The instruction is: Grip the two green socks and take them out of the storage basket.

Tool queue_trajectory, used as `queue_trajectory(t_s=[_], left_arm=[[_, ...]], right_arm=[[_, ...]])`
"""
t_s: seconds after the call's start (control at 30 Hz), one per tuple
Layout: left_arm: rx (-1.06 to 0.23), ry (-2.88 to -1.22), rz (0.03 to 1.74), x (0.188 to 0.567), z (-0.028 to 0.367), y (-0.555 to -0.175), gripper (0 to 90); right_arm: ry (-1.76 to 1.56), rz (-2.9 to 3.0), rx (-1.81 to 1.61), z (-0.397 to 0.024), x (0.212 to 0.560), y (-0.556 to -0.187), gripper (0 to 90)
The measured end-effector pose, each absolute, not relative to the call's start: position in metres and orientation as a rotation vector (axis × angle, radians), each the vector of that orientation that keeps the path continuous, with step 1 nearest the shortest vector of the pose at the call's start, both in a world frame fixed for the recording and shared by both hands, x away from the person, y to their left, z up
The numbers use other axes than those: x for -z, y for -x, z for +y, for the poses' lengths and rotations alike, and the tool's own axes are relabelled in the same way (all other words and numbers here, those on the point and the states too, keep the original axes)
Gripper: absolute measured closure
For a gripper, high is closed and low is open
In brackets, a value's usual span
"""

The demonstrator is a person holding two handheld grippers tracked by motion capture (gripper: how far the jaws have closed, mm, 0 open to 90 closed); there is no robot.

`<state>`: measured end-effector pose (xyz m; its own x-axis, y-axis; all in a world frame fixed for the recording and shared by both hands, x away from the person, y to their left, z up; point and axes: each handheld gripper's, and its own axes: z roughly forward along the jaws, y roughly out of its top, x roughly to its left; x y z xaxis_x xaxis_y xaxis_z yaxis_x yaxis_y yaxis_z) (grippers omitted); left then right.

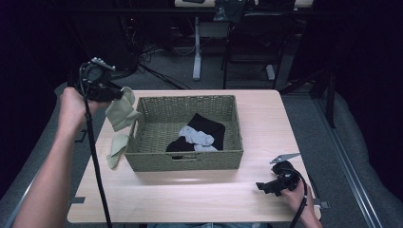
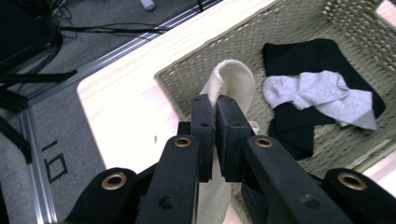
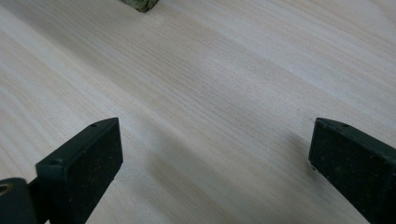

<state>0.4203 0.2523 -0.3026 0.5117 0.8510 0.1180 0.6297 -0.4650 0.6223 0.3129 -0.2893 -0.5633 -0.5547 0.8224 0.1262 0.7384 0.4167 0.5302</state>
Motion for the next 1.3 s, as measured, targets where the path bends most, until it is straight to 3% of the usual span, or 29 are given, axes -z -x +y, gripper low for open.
queue_trajectory(t_s=[0.63,1.3], left_arm=[[-0.537,-2.167,1.387,0.342,0.314,-0.413,86.1],[-0.422,-2.15,1.49,0.419,0.328,-0.421,85.8]], right_arm=[[-1.395,2.516,-0.805,-0.29,0.563,-0.313,2.1],[-1.407,2.518,-0.822,-0.29,0.565,-0.312,2.2]])
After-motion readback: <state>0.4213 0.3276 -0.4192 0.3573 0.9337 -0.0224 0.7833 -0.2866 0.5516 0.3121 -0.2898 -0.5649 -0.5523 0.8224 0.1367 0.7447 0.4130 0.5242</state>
